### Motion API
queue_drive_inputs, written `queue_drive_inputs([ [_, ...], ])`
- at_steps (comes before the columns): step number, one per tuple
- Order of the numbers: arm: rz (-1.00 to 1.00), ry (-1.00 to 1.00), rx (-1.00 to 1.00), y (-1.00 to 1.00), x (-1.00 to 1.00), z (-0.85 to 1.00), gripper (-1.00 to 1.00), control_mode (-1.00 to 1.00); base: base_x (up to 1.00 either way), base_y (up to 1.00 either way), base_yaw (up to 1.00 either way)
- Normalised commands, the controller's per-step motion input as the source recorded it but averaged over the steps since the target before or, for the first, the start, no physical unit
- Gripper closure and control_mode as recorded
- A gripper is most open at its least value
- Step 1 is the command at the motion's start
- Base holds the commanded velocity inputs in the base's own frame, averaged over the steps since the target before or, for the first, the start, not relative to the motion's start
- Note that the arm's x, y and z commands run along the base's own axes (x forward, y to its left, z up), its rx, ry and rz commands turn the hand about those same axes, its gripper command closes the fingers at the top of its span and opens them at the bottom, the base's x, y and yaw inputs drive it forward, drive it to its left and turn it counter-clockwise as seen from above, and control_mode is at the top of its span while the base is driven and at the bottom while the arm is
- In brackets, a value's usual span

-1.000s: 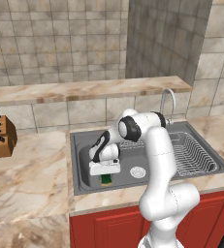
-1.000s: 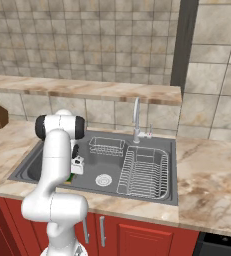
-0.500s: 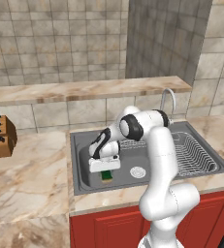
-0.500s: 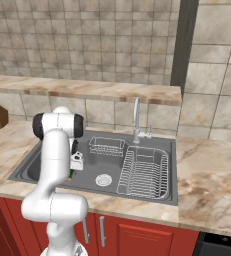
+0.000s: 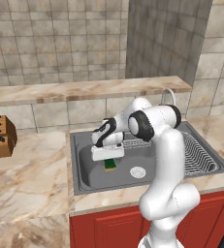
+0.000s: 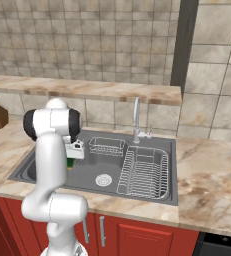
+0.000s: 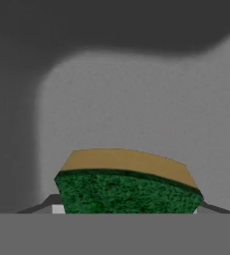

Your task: Pick up the sponge and sponge from the sink, and place them back in the cabinet, and close the cabinet door.

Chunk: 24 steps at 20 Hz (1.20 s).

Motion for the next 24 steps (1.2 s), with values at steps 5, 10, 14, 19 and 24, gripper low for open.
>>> queue_drive_inputs([
  [5, 0.0, -0.04, 0.0, -0.21, -0.13, 0.67, 1.0, -1.0, 0.0, 0.0, 0.0],
  [10, 0.0, -0.02, 0.0, -0.17, -0.02, 0.78, 1.0, -1.0, 0.0, 0.0, 0.0],
  [14, 0.0, 0.0, 0.0, -0.2, 0.0, 0.64, 1.0, -1.0, 0.0, 0.0, 0.0],
  [19, 0.0, 0.0, 0.0, -0.24, -0.1, 0.65, 1.0, -1.0, 0.0, 0.0, 0.0],
  [24, 0.0, -0.01, 0.0, -0.24, -0.2, 0.8, 1.0, -1.0, 0.0, 0.0, 0.0],
])
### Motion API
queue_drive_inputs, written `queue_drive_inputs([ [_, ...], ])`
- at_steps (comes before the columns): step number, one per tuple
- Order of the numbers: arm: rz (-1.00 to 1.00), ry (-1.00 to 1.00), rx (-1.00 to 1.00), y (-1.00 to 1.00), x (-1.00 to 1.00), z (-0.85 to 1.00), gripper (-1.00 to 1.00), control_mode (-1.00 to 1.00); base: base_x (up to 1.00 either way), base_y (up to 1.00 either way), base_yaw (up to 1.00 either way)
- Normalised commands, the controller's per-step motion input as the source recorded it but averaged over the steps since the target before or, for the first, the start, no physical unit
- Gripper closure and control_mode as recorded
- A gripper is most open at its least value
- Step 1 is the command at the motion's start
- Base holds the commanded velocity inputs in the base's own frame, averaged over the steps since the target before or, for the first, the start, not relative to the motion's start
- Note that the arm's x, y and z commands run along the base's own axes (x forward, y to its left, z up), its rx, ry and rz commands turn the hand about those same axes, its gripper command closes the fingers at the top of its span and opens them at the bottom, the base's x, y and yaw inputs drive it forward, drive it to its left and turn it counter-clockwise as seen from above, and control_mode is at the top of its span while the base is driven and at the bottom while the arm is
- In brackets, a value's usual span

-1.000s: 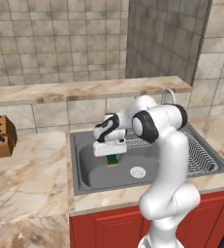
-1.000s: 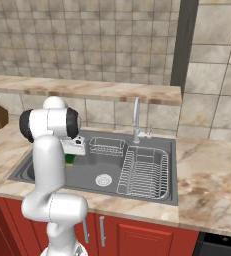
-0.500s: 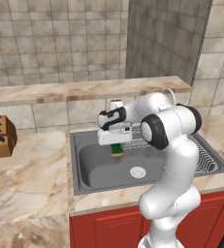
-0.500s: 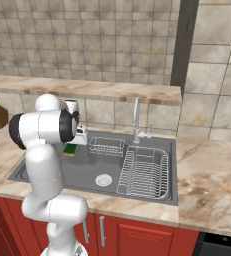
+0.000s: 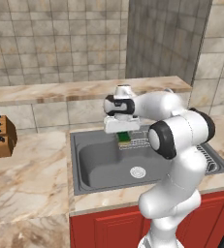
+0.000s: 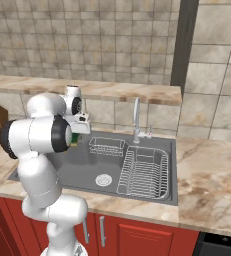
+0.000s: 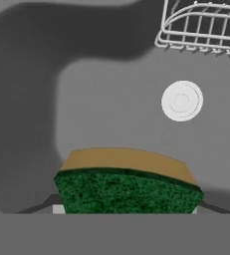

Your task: Pick up the sponge and sponge from the sink, and place them back in the cabinet, and close the cabinet door.

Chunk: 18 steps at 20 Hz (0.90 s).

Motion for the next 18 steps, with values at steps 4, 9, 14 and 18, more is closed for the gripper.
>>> queue_drive_inputs([
  [4, 0.0, 0.0, 0.0, -0.17, -0.22, 0.79, 1.0, -1.0, 0.0, 0.0, 0.0],
  [9, 0.0, 0.01, -0.01, -0.1, -0.2, 0.8, 1.0, -1.0, 0.0, 0.0, 0.0],
  [14, 0.0, 0.0, 0.0, -0.23, -0.38, 0.65, 1.0, -1.0, 0.0, 0.0, 0.0],
  [18, 0.0, 0.0, -0.01, -0.24, -0.5, 0.51, 1.0, -1.0, 0.0, 0.0, 0.0],
])
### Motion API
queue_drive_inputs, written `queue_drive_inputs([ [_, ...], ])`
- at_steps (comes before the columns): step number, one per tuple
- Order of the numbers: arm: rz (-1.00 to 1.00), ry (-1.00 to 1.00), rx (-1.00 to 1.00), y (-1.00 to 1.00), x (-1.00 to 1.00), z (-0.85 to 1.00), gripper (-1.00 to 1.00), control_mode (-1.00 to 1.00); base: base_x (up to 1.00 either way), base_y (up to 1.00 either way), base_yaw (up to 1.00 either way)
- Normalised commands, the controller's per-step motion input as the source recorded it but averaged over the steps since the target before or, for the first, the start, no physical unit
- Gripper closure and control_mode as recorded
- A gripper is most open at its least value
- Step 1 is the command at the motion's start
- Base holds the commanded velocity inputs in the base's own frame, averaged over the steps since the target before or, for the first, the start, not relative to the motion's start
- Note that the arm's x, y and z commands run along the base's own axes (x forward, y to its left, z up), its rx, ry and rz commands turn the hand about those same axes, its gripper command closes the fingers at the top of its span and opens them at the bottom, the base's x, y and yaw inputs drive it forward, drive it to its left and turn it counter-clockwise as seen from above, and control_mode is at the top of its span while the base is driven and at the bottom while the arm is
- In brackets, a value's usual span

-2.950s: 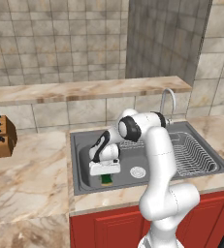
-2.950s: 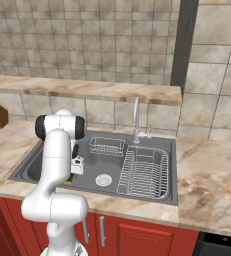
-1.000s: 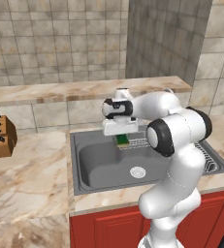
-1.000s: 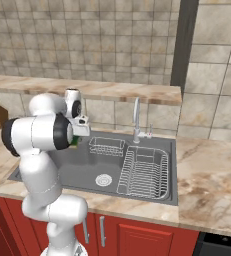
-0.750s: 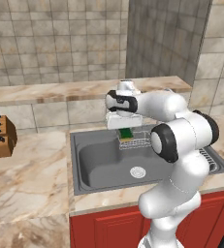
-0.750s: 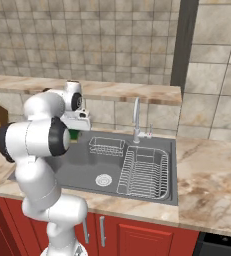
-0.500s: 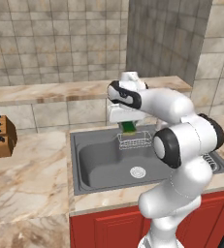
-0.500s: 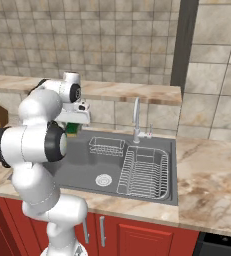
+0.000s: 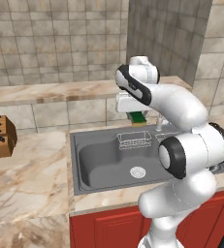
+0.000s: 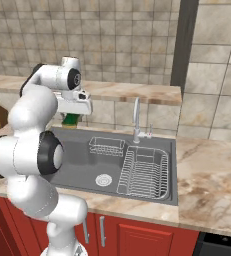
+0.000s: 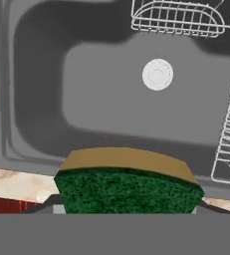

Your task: Pick up the sponge and sponge from the sink, and place them back in the cabinet, and close the cabinet door.

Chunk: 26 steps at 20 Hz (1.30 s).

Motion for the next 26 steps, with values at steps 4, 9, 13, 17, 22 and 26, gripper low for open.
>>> queue_drive_inputs([
  [4, 0.0, 0.0, 0.0, -0.19, -0.59, 0.56, 1.0, -1.0, 0.0, 0.0, 0.0],
  [9, 0.0, 0.0, 0.0, -0.17, -0.59, 0.58, 1.0, -1.0, 0.0, 0.0, 0.0],
  [13, 0.0, 0.0, 0.0, -0.21, -0.72, 0.37, 1.0, -1.0, 0.0, 0.0, 0.0],
  [17, 0.0, 0.0, 0.0, -0.16, -0.67, 0.11, 1.0, -1.0, 0.0, 0.0, 0.0],
  [22, 0.0, -0.01, 0.0, -0.05, -0.47, 0.09, 1.0, -1.0, 0.0, 0.0, 0.0],
  [26, 0.0, -0.08, 0.0, -0.04, -0.18, 0.08, 1.0, -1.0, 0.0, 0.0, 0.0],
])
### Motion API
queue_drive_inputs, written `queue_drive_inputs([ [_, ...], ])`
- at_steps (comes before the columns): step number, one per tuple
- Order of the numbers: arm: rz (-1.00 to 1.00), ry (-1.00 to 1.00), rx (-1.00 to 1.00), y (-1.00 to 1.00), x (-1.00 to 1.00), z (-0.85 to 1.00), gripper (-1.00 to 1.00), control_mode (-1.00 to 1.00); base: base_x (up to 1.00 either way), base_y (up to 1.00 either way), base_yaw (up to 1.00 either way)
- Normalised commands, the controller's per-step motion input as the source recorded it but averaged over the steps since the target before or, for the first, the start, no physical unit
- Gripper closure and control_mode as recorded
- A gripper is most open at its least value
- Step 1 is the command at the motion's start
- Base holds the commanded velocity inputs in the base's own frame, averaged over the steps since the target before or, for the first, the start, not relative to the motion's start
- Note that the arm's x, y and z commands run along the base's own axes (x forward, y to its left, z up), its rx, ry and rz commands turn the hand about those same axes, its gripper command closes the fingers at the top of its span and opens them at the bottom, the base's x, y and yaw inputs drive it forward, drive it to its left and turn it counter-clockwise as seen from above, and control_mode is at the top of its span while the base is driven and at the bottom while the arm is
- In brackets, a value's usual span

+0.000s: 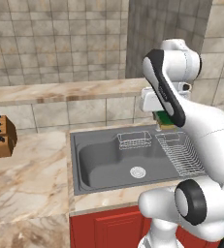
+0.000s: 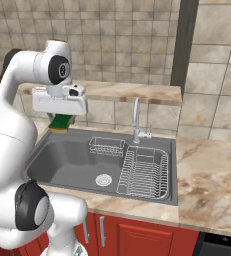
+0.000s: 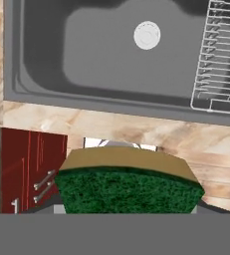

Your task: Pick up the sponge and sponge from the sink, and place them back in the cabinet, and close the cabinet door.

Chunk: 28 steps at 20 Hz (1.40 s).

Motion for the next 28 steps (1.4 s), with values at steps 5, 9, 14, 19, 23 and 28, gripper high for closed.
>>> queue_drive_inputs([
  [5, 0.0, -0.15, 0.0, -0.14, -0.07, 0.11, 1.0, -1.0, 0.0, 0.0, 0.0],
  [9, 0.0, -0.12, 0.0, -0.16, -0.08, 0.04, 1.0, -1.0, 0.0, 0.0, 0.0],
  [14, 0.0, -0.06, 0.0, -0.09, -0.2, 0.07, 1.0, -1.0, 0.0, 0.0, 0.0],
  [19, 0.0, 0.0, 0.0, 0.0, 0.0, 0.0, 1.0, 1.0, -0.35, -0.16, 0.0],
  [23, 0.0, 0.0, 0.0, 0.0, 0.0, 0.0, 1.0, 1.0, -0.49, -0.57, -0.01],
  [28, 0.0, 0.0, 0.0, 0.0, 0.0, 0.0, 1.0, 1.0, -0.43, -0.7, 0.0],
])
